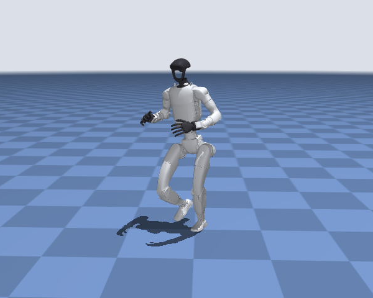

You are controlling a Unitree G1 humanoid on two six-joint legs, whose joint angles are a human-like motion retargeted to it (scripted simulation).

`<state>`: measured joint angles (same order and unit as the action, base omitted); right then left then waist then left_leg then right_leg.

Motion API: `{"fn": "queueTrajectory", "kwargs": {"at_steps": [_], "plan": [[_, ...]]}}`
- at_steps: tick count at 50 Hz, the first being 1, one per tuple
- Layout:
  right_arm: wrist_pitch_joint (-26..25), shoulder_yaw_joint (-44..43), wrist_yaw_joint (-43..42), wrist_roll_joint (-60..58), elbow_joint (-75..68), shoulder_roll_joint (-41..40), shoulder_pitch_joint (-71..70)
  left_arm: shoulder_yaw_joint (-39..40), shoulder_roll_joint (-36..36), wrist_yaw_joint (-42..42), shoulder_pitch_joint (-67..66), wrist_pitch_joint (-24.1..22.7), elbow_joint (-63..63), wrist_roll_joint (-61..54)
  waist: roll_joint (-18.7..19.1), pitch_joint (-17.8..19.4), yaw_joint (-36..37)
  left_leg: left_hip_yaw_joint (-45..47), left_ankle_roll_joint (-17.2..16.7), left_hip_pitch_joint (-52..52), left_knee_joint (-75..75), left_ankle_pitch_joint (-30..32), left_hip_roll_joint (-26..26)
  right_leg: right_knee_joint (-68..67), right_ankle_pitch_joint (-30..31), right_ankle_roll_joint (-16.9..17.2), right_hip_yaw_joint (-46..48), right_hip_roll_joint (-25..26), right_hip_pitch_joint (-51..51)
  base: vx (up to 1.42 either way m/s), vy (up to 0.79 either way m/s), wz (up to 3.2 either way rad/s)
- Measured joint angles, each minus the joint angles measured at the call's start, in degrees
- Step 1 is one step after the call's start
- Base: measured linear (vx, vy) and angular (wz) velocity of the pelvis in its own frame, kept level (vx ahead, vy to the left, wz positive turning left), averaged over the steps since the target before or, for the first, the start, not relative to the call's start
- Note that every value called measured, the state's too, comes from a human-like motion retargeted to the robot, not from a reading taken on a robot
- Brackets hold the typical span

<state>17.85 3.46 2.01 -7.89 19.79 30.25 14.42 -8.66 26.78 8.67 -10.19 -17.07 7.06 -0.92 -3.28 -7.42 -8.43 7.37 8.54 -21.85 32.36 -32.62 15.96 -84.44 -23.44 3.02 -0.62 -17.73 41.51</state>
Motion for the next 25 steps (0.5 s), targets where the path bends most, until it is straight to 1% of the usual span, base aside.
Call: {"fn": "queueTrajectory", "kwargs": {"at_steps": [2, 3, 6, 7, 10, 13, 14, 15, 16, 17, 18, 20, 22, 25], "plan": [[0.24, 0.39, -1.21, 0.63, -0.62, 0.52, 0.68, -0.25, 0.40, -1.20, -0.25, -0.92, -1.27, -0.53, 2.55, -1.82, -0.11, 0.49, -0.90, 0.63, -0.94, -1.66, -3.06, 7.98, -1.53, -0.39, 2.22, 0.70, 5.01, 0.48, -0.18, -0.99], [0.29, 0.47, -1.68, 1.04, -1.02, 0.67, 0.93, -0.36, 0.72, -1.68, -0.24, -1.46, -1.89, -0.83, 3.49, -2.16, -0.05, 0.82, -1.27, 1.84, -2.05, -2.17, -4.38, 12.91, -1.65, -0.07, 3.21, 1.27, 6.44, 0.50, -0.21, -1.11], [0.38, 0.44, -2.59, 2.46, -2.60, 0.89, 1.77, -0.83, 1.65, -2.68, 0.21, -3.09, -3.74, -1.56, 5.51, -3.40, 1.10, 2.23, -1.99, 5.64, -5.92, -3.05, -7.97, 30.26, 0.19, 2.41, 6.11, 4.25, 8.37, 0.50, -0.23, -1.17], [0.44, 0.40, -2.71, 2.88, -3.10, 0.90, 2.16, -0.93, 1.77, -2.97, 0.30, -3.50, -4.18, -1.71, 5.71, -3.83, 1.47, 2.73, -2.16, 6.37, -5.96, -3.50, -8.68, 34.66, 0.77, 3.28, 6.83, 4.86, 8.93, 0.44, -0.26, -0.93], [0.53, 0.68, -2.59, 3.88, -4.30, 0.98, 3.49, -1.01, 1.41, -3.60, 0.00, -3.97, -4.95, -2.49, 4.72, -4.91, 2.08, 2.75, -2.28, 7.01, -0.23, -6.42, -8.99, 37.58, 0.91, 4.37, 7.44, 4.70, 10.87, 0.45, -0.27, -0.72], [0.78, 1.50, -2.03, 5.37, -5.88, 0.88, 4.58, -1.48, 0.27, -3.33, -0.89, -3.99, -6.25, -5.03, 4.98, -5.51, 3.49, 1.95, -3.22, 7.35, 9.56, -7.94, -12.05, 34.59, 1.06, 2.37, 8.99, 6.42, 8.69, 0.52, -0.26, -0.65], [0.86, 1.78, -1.89, 5.82, -6.44, 0.77, 4.82, -1.67, -0.33, -3.01, -1.39, -3.83, -6.77, -6.13, 5.31, -5.37, 3.92, 2.57, -3.93, 7.30, 14.40, -6.78, -14.21, 33.01, 0.33, 1.35, 9.68, 7.15, 7.49, 0.52, -0.24, -0.47], [0.92, 2.05, -1.76, 6.26, -7.00, 0.64, 5.02, -1.86, -0.97, -2.63, -1.93, -3.61, -7.32, -7.27, 5.70, -5.15, 4.33, 3.53, -4.77, 7.19, 19.72, -4.97, -16.76, 31.39, -0.66, 0.25, 10.43, 7.90, 6.19, 0.51, -0.23, -0.52], [1.03, 2.29, -1.78, 6.74, -7.61, 0.51, 4.90, -1.84, -1.63, -2.06, -2.46, -3.30, -7.85, -8.59, 6.74, -4.29, 5.07, 3.41, -5.65, 6.41, 26.42, -2.55, -20.22, 30.58, -1.88, -1.10, 11.57, 9.87, 4.08, 0.50, -0.23, -0.67], [1.12, 2.51, -1.86, 7.17, -8.21, 0.42, 4.57, -1.72, -2.33, -1.44, -2.89, -2.94, -8.34, -9.80, 8.23, -3.21, 6.00, 2.91, -6.57, 5.45, 33.19, 0.07, -24.13, 30.46, -2.87, -2.55, 12.91, 12.45, 1.67, 0.49, -0.23, -0.93], [1.19, 2.69, -2.07, 7.50, -8.78, 0.40, 3.83, -1.44, -3.12, -0.75, -3.08, -2.49, -8.75, -10.82, 10.62, -1.70, 7.30, 1.63, -7.55, 4.14, 40.12, 3.07, -28.94, 31.73, -3.38, -4.19, 14.64, 16.26, -1.36, 0.49, -0.21, -0.99], [1.08, 2.99, -2.76, 7.72, -9.43, 0.42, 2.45, -1.08, -4.57, 0.28, -3.52, -1.44, -9.29, -11.86, 12.96, -0.04, 9.52, -0.14, -7.95, 0.57, 50.53, 8.17, -34.92, 33.03, -4.85, -6.42, 15.82, 21.06, -5.17, 0.51, -0.17, -0.87], [0.98, 3.14, -3.72, 7.57, -9.66, 0.56, 0.81, -0.60, -5.62, 0.88, -4.01, -0.64, -9.31, -12.35, 13.50, 0.84, 11.39, -1.16, -7.10, -4.05, 57.13, 9.64, -37.84, 34.36, -6.20, -7.32, 15.59, 23.73, -7.97, 0.54, -0.13, -0.64], [0.79, 2.95, -5.10, 7.52, -9.12, 0.46, -1.42, 0.35, -6.77, 1.42, -5.25, 0.02, -8.51, -13.04, 13.02, 1.47, 13.83, -0.94, -5.65, -10.95, 60.67, 6.08, -38.80, 36.83, -7.83, -7.00, 14.24, 25.61, -12.15, 0.56, -0.08, -0.58]]}}
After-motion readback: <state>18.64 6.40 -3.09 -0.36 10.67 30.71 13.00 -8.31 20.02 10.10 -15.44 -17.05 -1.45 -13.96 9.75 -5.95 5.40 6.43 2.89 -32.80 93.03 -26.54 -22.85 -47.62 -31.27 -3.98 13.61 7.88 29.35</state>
